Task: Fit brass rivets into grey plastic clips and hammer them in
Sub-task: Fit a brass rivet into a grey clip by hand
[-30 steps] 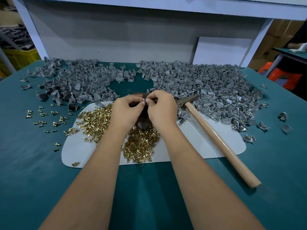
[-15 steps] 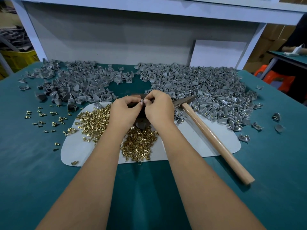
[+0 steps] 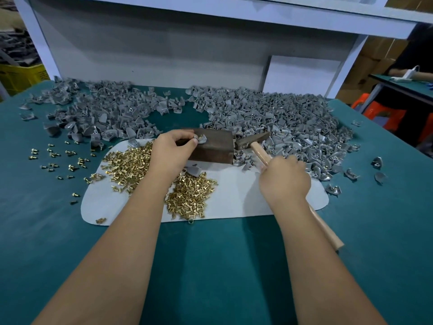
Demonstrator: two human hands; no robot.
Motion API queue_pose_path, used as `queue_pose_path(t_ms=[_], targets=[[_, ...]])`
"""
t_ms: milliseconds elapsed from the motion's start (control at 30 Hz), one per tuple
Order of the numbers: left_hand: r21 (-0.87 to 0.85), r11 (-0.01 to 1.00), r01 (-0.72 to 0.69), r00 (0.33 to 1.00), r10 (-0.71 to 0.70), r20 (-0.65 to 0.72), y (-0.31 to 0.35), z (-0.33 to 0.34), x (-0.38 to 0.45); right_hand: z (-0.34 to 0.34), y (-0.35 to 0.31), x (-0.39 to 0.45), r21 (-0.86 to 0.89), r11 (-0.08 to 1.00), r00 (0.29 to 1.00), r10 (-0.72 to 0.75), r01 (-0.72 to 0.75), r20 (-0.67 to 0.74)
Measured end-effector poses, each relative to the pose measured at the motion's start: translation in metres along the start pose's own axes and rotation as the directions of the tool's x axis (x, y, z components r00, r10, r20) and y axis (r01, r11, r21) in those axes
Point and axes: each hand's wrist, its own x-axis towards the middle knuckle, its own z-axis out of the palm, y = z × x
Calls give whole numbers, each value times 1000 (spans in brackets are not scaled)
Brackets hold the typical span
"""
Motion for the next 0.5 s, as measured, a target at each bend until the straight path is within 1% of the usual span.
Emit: queue_pose_path(t_ms=[67,167,267,333,400,433,500], targets=[[5,1000,-3,1000,3,-4,1,1,-1,1,-2,2,23,1000,1000,-9,10,-30],[29,999,-16,1000,17,-14,2,2,-2,1,-7,4,138,990,998,19,-11,-61],[48,998,-39,998,41,-43,3,3,-3,-13,-12,2,232,972,982,19,26,-189],[64,996,-55,996,60,-67,2,4,-3,-23,-17,-2,311,943,956,-26,121,-293],[101,992,-75,993,83,-81,2,6,-3,-31,-22,-9,357,902,929,-110,243,-354],[117,990,-79,992,89,-84,2,7,-2,-36,-25,-13,383,877,924,-151,289,-351],[114,991,-72,993,82,-87,1,9,-2,-47,-30,-18,441,838,935,-209,323,-287]])
